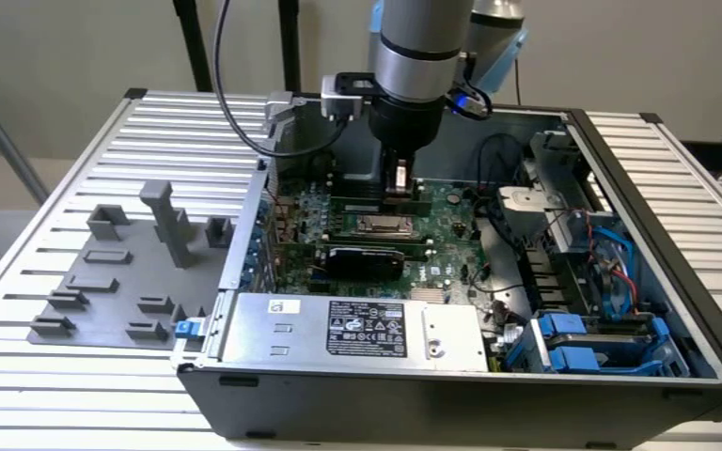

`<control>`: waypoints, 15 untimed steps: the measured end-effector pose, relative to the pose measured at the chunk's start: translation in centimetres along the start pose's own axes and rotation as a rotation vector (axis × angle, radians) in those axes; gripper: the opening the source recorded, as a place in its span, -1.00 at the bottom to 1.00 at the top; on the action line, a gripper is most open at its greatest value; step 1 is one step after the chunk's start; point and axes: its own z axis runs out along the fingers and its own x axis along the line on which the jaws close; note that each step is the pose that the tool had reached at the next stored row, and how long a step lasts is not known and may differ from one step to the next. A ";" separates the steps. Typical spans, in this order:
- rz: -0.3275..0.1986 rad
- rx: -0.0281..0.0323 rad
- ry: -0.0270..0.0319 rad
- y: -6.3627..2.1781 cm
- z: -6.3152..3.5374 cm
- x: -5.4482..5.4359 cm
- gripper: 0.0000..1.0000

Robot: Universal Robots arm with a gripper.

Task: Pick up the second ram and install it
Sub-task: 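Insert the second ram into the second slot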

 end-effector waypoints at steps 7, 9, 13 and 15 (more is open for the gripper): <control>0.000 0.0001 -0.0001 -0.07 1.27 0.1 -1.00; 0.000 0.0000 0.0000 -0.09 1.63 0.1 -1.00; 0.000 0.0001 -0.0001 -0.14 2.37 0.2 -1.00; 0.000 0.0000 0.0000 -0.15 2.72 0.3 -1.00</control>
